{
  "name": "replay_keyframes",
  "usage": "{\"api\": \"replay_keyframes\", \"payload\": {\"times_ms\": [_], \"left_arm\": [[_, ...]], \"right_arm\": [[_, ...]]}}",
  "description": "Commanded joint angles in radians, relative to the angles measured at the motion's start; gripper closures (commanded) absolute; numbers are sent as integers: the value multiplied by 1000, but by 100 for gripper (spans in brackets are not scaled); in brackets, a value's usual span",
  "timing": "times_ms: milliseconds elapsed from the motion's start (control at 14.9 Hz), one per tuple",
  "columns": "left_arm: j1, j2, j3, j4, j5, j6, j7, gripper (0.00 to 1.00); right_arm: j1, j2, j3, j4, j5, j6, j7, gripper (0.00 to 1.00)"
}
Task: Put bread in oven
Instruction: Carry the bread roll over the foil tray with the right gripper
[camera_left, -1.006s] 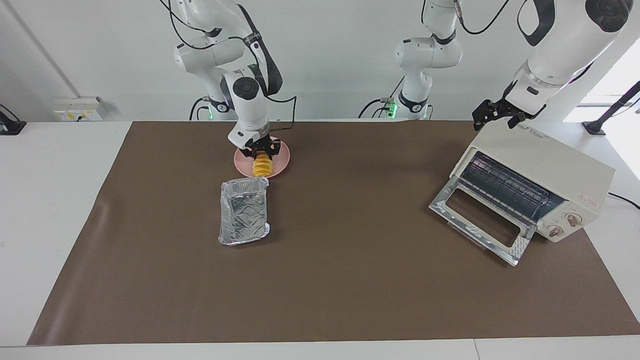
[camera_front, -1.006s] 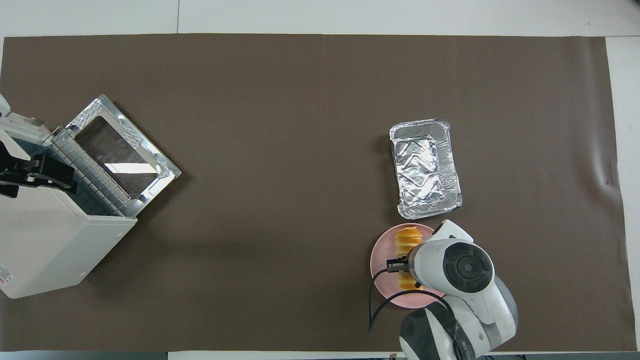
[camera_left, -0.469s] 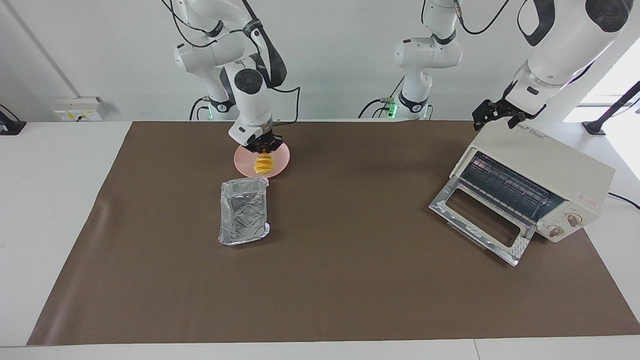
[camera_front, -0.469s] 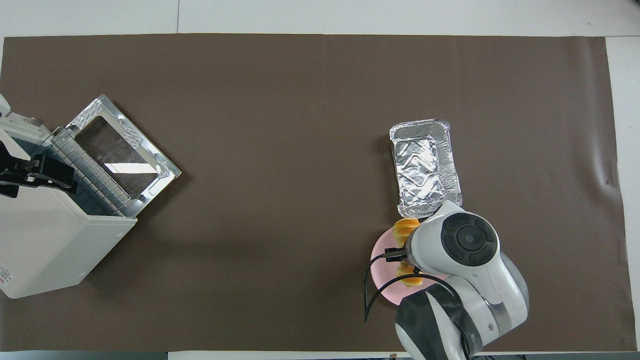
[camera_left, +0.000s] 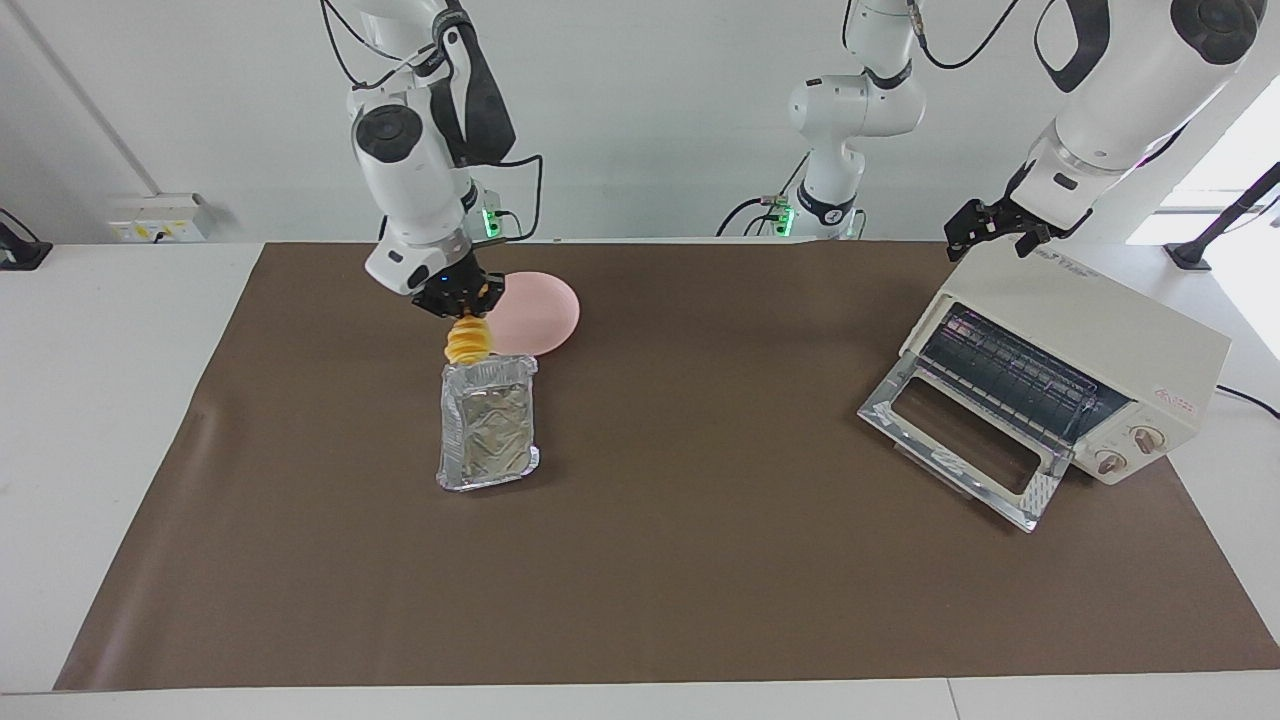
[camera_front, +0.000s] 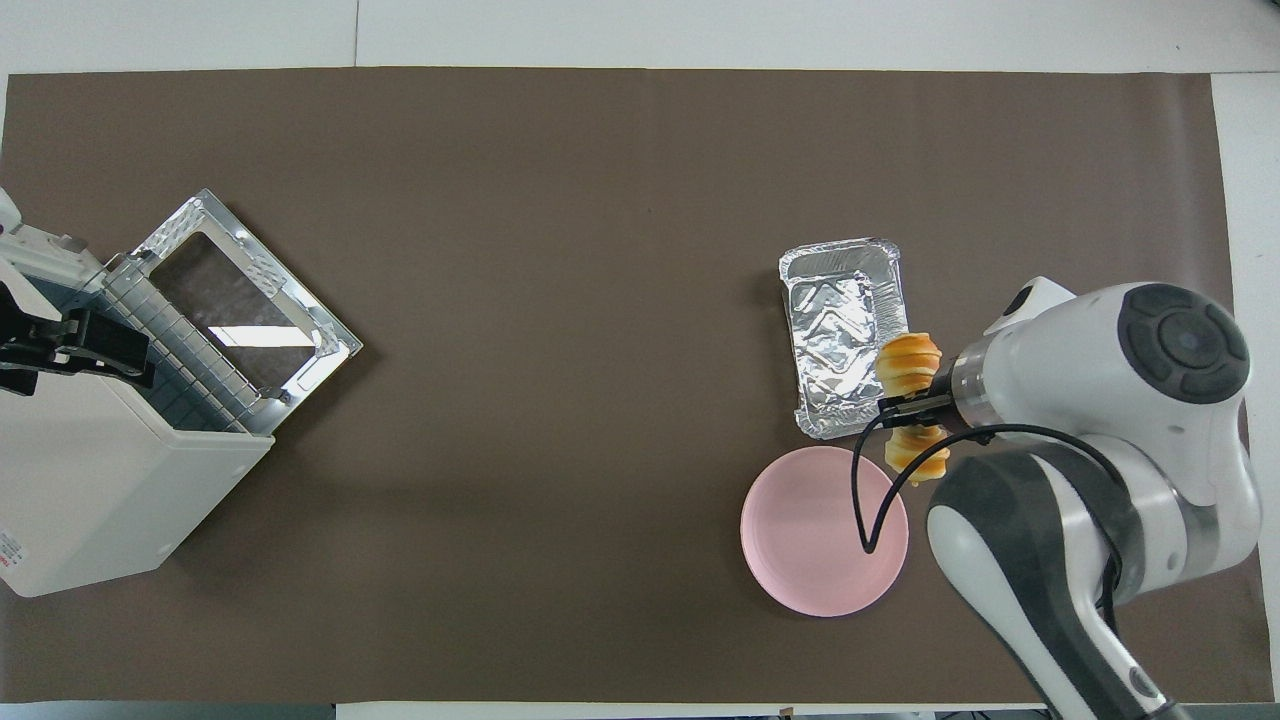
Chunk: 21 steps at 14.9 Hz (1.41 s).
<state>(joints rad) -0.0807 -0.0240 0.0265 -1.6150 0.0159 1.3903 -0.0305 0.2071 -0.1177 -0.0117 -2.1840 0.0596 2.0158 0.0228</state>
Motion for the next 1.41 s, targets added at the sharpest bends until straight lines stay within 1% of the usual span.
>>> {"api": "replay_keyframes", "payload": {"times_ms": [0,201,402,670,939,1140,1207,1274,1341], "left_arm": [[15,-19,-13,-16,15,13,-3,0],[15,-19,-13,-16,15,13,-3,0],[15,-19,-13,-16,15,13,-3,0],[16,-19,-13,-16,15,13,-3,0],[15,-19,-13,-16,15,13,-3,0],[15,-19,-13,-16,15,13,-3,0],[15,-19,-13,-16,15,13,-3,0],[15,-19,-13,-16,15,13,-3,0],[15,-19,-13,-16,15,13,-3,0]], "right_arm": [[-6,110,13,99,2,-15,-49,100],[-6,199,13,170,-1,-2,-55,100],[-15,277,13,225,-14,44,-64,100],[1,427,13,378,-1,41,-60,100],[25,458,13,366,-7,84,-35,100],[24,493,13,356,-11,147,-35,100],[25,494,13,343,-11,164,-34,100],[23,491,13,327,-11,176,-35,88],[23,489,15,322,-11,178,-35,70]]}}
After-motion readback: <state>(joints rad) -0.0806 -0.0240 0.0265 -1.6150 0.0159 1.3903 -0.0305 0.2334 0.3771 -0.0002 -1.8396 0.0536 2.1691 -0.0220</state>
